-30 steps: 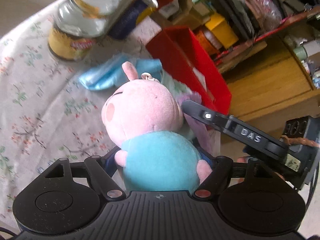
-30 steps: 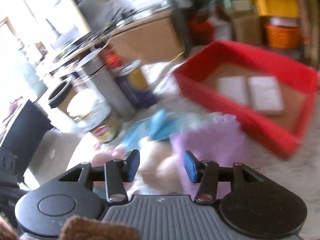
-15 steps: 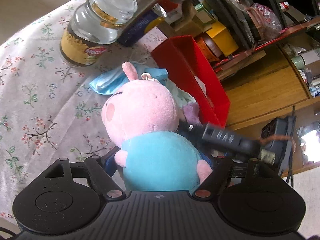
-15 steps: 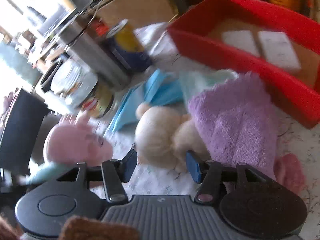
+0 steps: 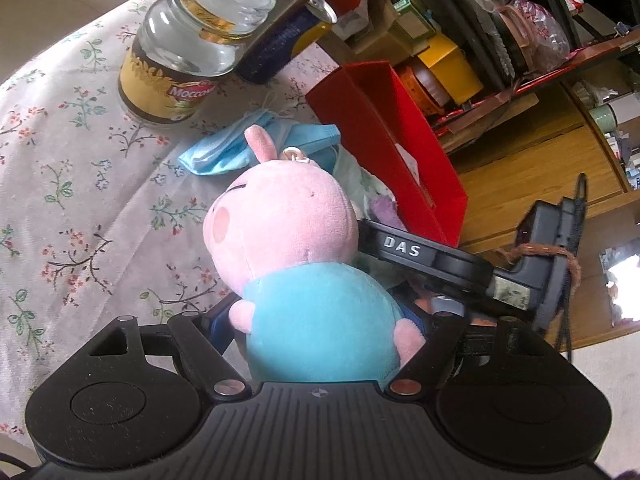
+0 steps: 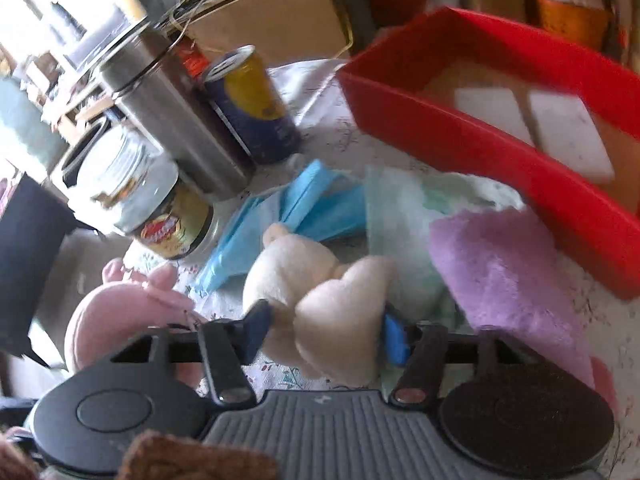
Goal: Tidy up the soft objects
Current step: 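Grasp the cream bear plush with the right tool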
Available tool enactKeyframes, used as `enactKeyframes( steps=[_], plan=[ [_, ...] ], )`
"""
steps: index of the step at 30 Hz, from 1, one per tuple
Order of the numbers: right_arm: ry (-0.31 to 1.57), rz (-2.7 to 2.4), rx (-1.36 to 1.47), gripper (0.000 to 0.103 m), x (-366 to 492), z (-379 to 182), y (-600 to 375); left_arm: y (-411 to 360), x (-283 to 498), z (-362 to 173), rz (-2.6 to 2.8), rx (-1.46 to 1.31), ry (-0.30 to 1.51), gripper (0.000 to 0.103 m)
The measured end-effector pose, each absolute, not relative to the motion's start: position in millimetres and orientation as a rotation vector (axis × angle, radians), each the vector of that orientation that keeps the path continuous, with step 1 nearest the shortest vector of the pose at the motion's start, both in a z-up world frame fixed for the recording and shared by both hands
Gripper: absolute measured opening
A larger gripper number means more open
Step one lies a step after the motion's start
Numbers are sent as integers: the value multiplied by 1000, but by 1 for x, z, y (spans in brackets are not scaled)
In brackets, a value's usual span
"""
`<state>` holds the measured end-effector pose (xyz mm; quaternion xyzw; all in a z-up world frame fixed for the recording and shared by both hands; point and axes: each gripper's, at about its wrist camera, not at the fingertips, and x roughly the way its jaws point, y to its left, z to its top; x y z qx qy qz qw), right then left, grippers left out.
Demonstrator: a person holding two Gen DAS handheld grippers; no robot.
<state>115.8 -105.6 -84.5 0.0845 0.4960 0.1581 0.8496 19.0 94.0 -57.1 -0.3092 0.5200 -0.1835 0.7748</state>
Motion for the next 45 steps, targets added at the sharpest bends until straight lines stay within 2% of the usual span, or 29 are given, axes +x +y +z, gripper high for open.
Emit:
enactKeyframes(
  steps=[2,5,14,20,26,28,29,35,37,38,39,42,43,44,45],
  plan=[
    [1043,345,193,9,114,-81,-108,95,19,-58,-390,-661,1125,77],
    [1065,352,275,6,109,-80,-123,94,19,-56,-374,-627,1120,77],
    [1013,424,503,3,97,-56,-157,90,19,-51,-370,-610,1100,77],
    [971,421,521,0,81,-41,-177,78,20,-47,-389,-582,1093,77],
    [1020,382,461,0,83,-57,-175,73,15,-57,-373,-535,1137,77],
    [1039,374,405,19,88,-55,-172,74,14,-61,-371,-535,1147,77],
    [1042,363,367,34,91,-55,-166,75,14,-64,-365,-534,1157,77],
    [1045,431,340,35,89,-53,-144,72,16,-64,-379,-511,1166,77],
    [1019,450,301,43,89,-48,-134,67,16,-65,-383,-494,1177,77],
    [1030,455,274,50,90,-51,-127,64,16,-66,-387,-478,1181,77],
    [1057,452,235,52,92,-57,-118,61,16,-66,-381,-461,1186,77],
    [1061,394,246,53,101,-74,-111,62,15,-68,-382,-472,1192,78],
    [1096,389,263,47,106,-81,-113,65,15,-68,-379,-477,1187,78],
    [1133,396,315,34,110,-87,-118,68,14,-67,-376,-485,1181,78],
    [1146,401,356,32,110,-92,-123,72,14,-68,-376,-503,1179,78]
  ],
)
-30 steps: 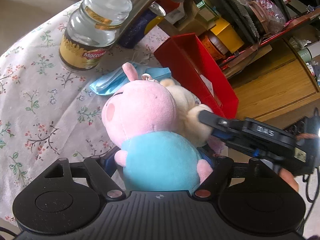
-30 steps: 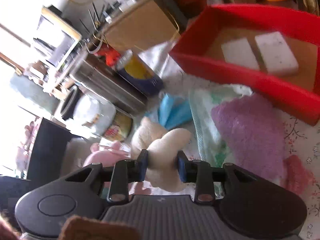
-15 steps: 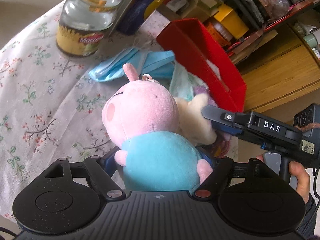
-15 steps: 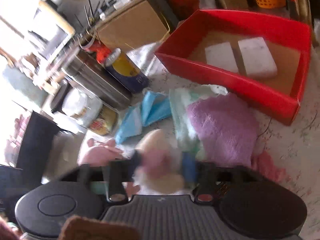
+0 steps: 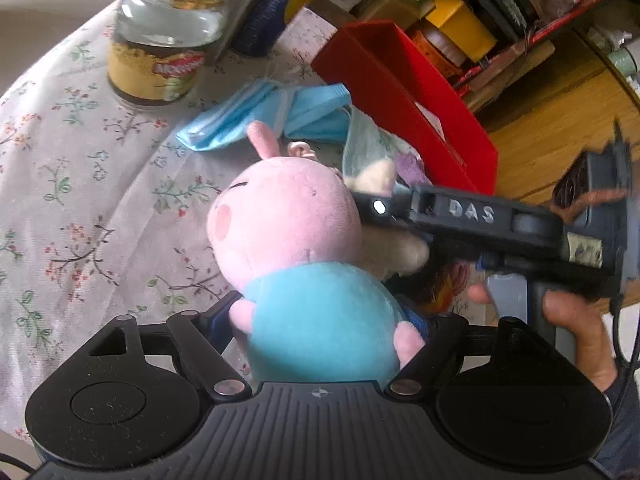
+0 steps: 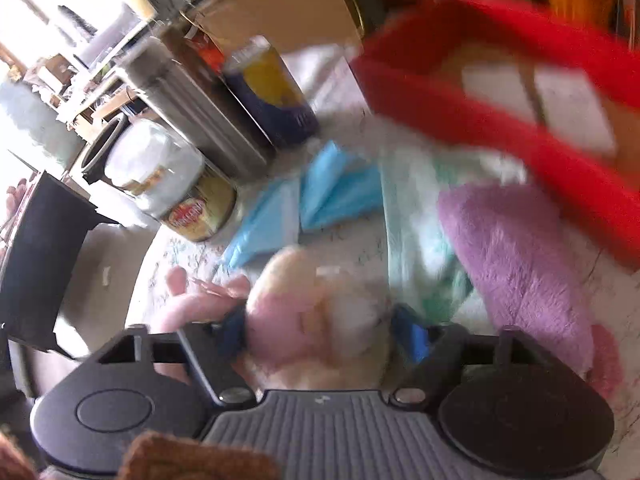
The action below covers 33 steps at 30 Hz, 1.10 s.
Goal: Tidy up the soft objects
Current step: 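Grasp the cream bear plush with the right tool, then carry the pig plush with the left tool while the right tool carries the bear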
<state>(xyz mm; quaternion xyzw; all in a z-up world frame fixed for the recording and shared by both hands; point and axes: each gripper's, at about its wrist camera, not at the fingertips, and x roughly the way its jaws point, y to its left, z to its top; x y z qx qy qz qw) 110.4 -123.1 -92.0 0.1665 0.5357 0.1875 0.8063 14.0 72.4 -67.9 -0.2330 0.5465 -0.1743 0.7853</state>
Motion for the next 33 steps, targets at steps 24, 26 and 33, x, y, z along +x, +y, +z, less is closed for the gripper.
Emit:
enactKeyframes(
  steps=[24,26,33],
  plan=[
    [860,434,575,17,59,-5,-198,40,28,-14,-428,-494,985,77],
    [818,425,586,17,55,4,-205,34,30,-5,-432,-465,946,77],
    [687,382,644,17,46,30,-235,5,38,22,-461,-430,835,77]
  ],
)
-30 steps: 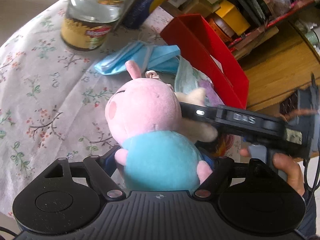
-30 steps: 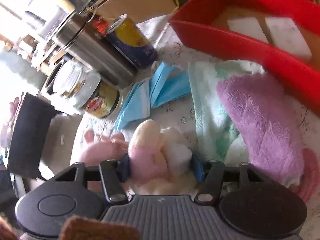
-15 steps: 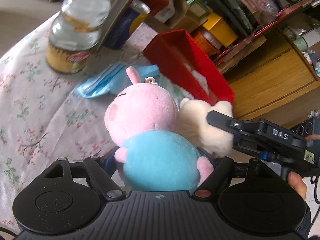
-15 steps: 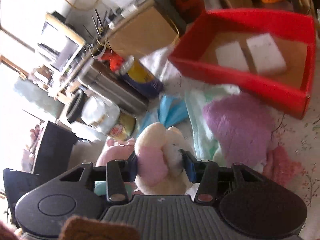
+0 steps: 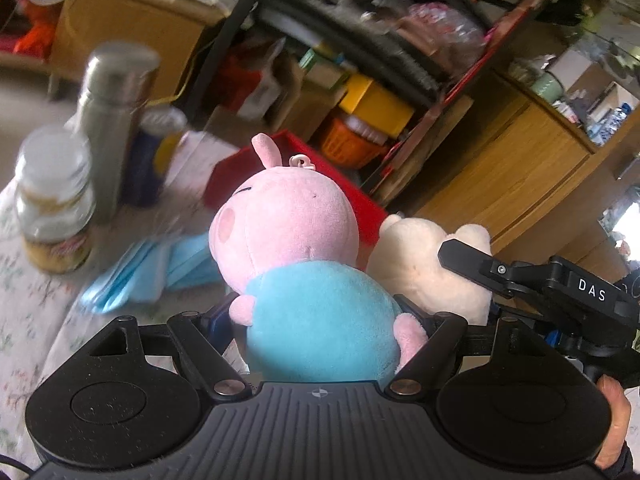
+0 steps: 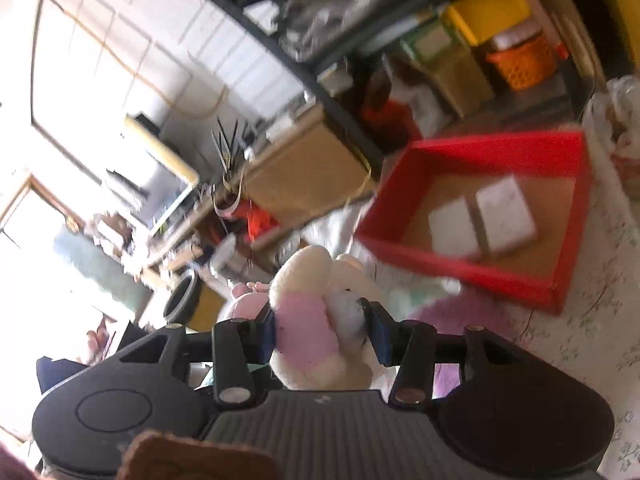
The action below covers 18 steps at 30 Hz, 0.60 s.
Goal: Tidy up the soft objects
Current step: 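Carry the pig plush with the left tool while the right tool carries the bear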
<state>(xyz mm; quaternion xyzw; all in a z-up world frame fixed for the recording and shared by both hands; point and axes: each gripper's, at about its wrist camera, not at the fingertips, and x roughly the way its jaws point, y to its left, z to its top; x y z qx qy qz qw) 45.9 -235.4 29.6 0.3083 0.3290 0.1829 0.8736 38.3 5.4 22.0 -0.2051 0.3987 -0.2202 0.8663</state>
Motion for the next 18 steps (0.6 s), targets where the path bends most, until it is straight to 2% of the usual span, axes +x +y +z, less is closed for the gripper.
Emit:
enactKeyframes(
  steps=[18],
  plan=[
    [480,289,687,17,35,58,-270,-38,59,60,-449,-311,665,77]
  ],
)
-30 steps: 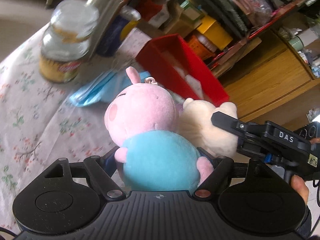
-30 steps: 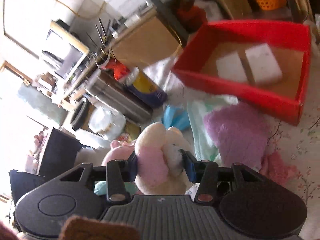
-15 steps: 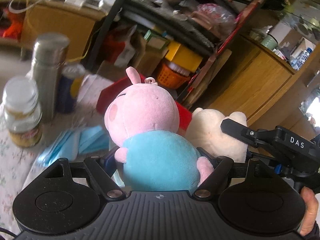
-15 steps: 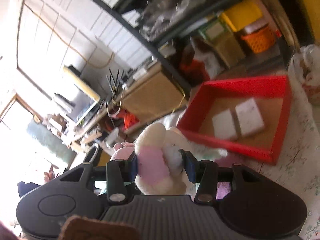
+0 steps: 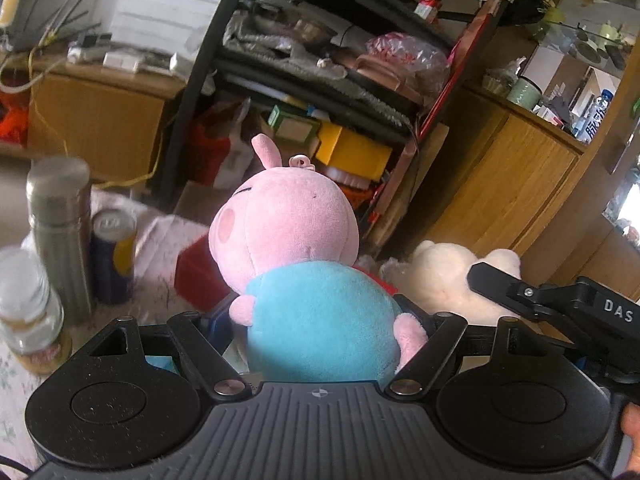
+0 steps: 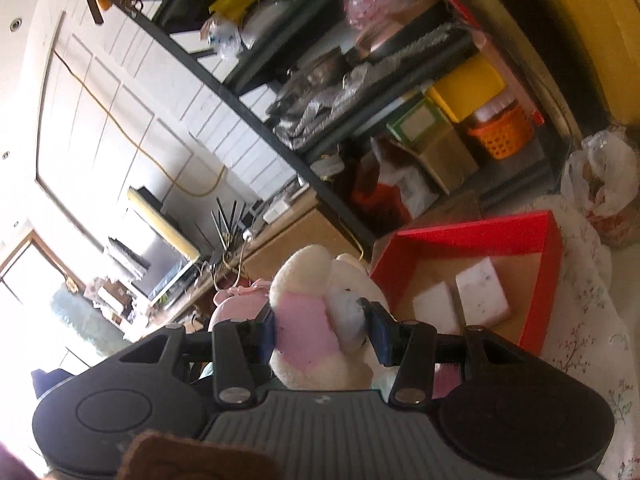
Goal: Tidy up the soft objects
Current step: 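Carry the pig plush with the left tool while the right tool carries the bear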
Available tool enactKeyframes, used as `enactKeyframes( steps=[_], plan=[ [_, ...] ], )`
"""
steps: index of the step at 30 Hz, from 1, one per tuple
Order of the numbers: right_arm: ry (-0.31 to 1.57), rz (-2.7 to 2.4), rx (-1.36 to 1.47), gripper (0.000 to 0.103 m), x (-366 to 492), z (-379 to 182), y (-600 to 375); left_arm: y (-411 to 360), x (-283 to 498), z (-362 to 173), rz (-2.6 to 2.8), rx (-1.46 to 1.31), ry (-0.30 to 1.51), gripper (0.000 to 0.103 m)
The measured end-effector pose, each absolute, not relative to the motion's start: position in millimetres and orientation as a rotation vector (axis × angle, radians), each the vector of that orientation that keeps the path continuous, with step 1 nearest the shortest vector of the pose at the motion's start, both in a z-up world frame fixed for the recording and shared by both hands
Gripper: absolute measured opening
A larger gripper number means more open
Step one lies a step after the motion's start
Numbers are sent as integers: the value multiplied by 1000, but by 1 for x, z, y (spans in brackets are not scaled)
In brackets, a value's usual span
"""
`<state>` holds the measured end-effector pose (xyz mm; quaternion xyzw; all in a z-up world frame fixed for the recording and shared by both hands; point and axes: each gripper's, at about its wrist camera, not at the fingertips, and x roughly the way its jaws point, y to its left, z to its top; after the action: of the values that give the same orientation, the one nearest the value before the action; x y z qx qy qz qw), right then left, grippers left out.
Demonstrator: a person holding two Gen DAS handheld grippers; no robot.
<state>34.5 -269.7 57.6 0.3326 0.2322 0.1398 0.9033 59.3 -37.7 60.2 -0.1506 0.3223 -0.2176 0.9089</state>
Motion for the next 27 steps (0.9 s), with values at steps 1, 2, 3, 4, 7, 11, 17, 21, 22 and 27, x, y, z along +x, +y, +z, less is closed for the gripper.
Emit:
enactKeyframes(
  steps=[1,2,3,4,7,11,17,21,22,27],
  plan=[
    [465,284,690,17,34,60,-271,-40,61,62,-448,-304,656,77],
    [454,283,694,17,34,61,-272,-43,63,64,-448,-296,647,77],
    [444,282,697,17,35,63,-273,-46,65,66,-447,-290,638,77],
    [431,277,697,17,35,65,-274,-49,68,68,-446,-285,631,77],
    [395,253,682,18,38,70,-276,-56,75,72,-442,-265,610,77],
    [369,235,680,18,43,74,-279,-67,87,75,-437,-248,590,77],
    [336,183,650,18,54,76,-285,-84,103,80,-426,-208,556,77],
    [322,166,646,18,62,77,-290,-92,114,81,-423,-199,544,77],
    [319,162,642,18,64,78,-291,-94,116,81,-420,-189,538,77],
    [302,138,614,18,72,80,-292,-102,128,81,-422,-185,530,77]
  ],
)
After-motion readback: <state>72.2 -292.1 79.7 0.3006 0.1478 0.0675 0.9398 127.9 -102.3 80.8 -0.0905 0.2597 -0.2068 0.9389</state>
